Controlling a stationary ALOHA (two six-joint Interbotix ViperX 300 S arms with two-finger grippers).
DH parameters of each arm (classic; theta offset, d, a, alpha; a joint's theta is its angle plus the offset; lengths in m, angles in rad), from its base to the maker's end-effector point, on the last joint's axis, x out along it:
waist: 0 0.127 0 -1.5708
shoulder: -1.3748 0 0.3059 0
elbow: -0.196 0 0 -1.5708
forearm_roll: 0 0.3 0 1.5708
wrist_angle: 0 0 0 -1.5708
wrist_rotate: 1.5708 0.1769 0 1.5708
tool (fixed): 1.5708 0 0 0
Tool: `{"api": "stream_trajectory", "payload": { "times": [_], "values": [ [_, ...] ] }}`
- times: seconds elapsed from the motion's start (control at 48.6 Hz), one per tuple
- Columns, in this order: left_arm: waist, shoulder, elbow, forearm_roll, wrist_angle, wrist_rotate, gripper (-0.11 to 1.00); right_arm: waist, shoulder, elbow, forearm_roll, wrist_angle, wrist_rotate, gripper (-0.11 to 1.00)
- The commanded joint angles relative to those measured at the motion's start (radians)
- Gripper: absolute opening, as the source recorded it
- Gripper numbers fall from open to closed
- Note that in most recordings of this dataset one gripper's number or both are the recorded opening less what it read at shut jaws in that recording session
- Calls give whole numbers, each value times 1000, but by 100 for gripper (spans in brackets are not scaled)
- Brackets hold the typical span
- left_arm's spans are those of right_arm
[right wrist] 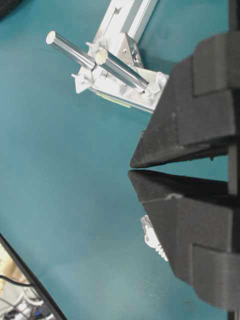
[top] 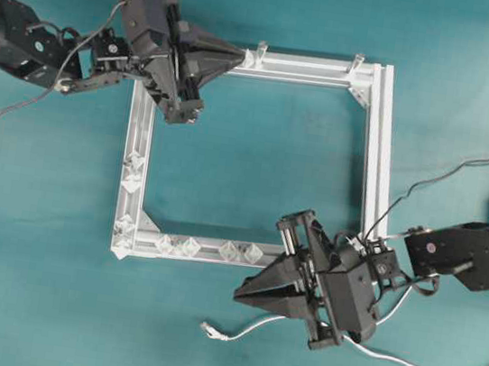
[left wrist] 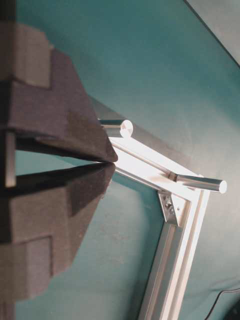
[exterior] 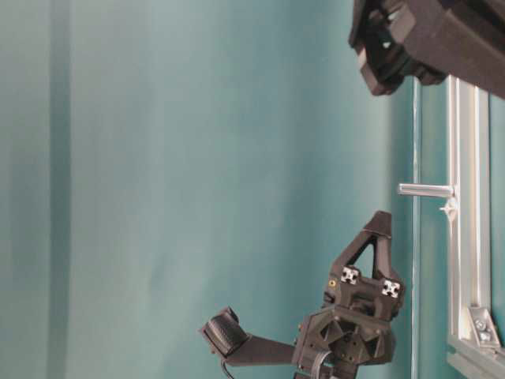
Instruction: Move the cable alternately left and right between 8 closely spaced pins so it hooks onto each one.
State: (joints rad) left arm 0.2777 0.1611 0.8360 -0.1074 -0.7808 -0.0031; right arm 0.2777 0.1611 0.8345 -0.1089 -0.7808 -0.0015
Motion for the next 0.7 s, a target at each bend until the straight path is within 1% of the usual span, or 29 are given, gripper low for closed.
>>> {"api": "stream_trajectory", "payload": {
  "times": [0.0, 0.021, 0.041, 0.103, 0.144, 0.247, 0.391, 0.494, 0.576, 0.679],
  "values": [
    [-11, -66, -17, 32, 51, 0, 15, 6, -31, -18, -5, -5, 5, 19],
    [-11, -75, -17, 32, 72, 2, 14, 6, -38, -17, -5, 6, 5, 19],
    [-11, -84, -17, 32, 94, 5, 12, 6, -43, -17, -5, 18, 5, 17],
    [-11, -117, -14, 34, 170, 5, 1, 6, -58, -18, -5, 69, 5, 4],
    [-11, -138, -12, 35, 219, 8, 0, 6, -72, -20, -3, 109, 5, 0],
    [-18, -201, -8, 38, 313, 9, 0, 6, -114, -21, -5, 206, 5, 0],
    [-35, -290, 17, 40, 364, 8, 0, 12, -181, -34, -5, 319, 5, 0],
    [-43, -353, 52, 40, 394, -2, 0, 18, -219, -67, -5, 436, 8, 0],
    [-49, -405, 83, 38, 433, -6, 0, 26, -232, -104, -5, 522, 25, 0],
    [-57, -485, 123, 40, 494, -14, 0, 38, -230, -152, -5, 634, 71, 0]
  ]
}}
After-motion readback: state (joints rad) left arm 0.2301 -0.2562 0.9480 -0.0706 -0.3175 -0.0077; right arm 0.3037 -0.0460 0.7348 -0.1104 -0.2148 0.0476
